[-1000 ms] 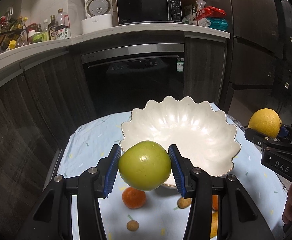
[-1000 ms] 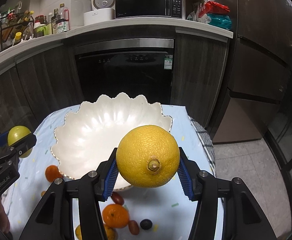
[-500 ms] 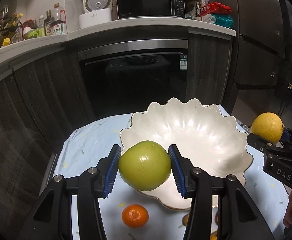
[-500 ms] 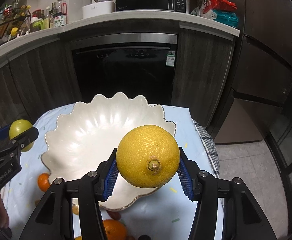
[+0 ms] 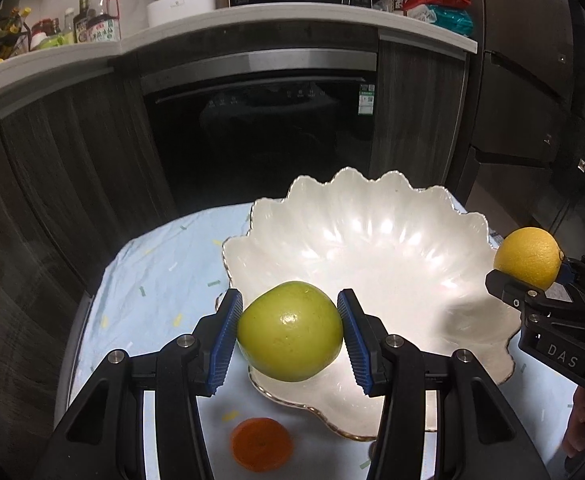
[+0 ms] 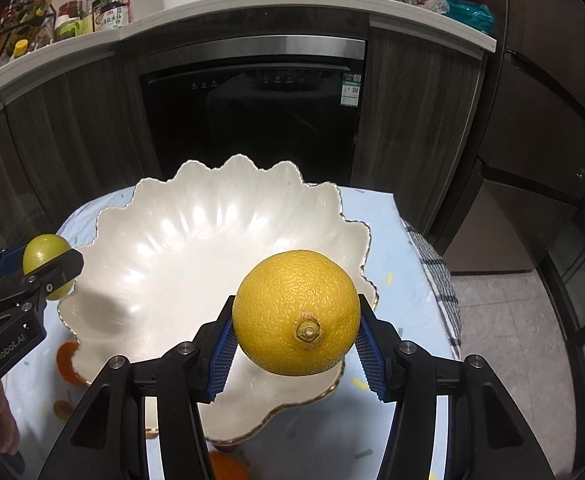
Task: Organize fruits
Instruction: 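Carry the green fruit and yellow lemon over the white bowl with both tools, then open both tools to drop the green fruit and lemon into the bowl, then withdraw both tools from the bowl toward the remaining fruits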
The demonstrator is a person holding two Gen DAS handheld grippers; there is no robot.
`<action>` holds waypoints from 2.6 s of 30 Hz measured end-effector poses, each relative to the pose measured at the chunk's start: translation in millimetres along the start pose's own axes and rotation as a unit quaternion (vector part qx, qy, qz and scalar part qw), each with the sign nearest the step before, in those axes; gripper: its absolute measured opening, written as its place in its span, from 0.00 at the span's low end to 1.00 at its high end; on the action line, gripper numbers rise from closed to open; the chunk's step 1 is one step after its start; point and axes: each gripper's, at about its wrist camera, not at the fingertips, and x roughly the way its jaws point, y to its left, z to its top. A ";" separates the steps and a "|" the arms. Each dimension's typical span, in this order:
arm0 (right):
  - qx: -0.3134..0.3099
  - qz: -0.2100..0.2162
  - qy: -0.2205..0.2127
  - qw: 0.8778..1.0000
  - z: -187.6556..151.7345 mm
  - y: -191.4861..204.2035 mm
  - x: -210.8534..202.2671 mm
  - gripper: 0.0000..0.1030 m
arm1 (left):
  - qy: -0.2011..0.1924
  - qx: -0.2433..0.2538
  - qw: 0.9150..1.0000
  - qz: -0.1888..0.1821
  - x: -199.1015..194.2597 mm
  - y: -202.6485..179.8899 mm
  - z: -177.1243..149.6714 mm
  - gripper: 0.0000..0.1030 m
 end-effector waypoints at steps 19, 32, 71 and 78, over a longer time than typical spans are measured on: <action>-0.007 -0.009 0.018 1.000 -3.7 1.0 11.1 0.56 | 0.046 0.011 0.999 -0.002 17.9 -6.4 -8.2 0.48; -0.007 -0.028 -0.024 0.999 2.1 2.6 -14.4 0.84 | 0.013 0.004 1.000 0.023 -2.3 -0.9 -4.2 0.92; 0.004 -0.020 -0.044 0.999 -21.1 5.3 -55.9 0.85 | -0.007 0.004 1.000 0.025 -49.0 -0.8 -19.8 0.95; 0.012 -0.018 -0.046 0.999 -30.9 0.5 -64.9 0.85 | -0.009 0.003 1.000 0.018 -59.7 -4.8 -27.8 0.95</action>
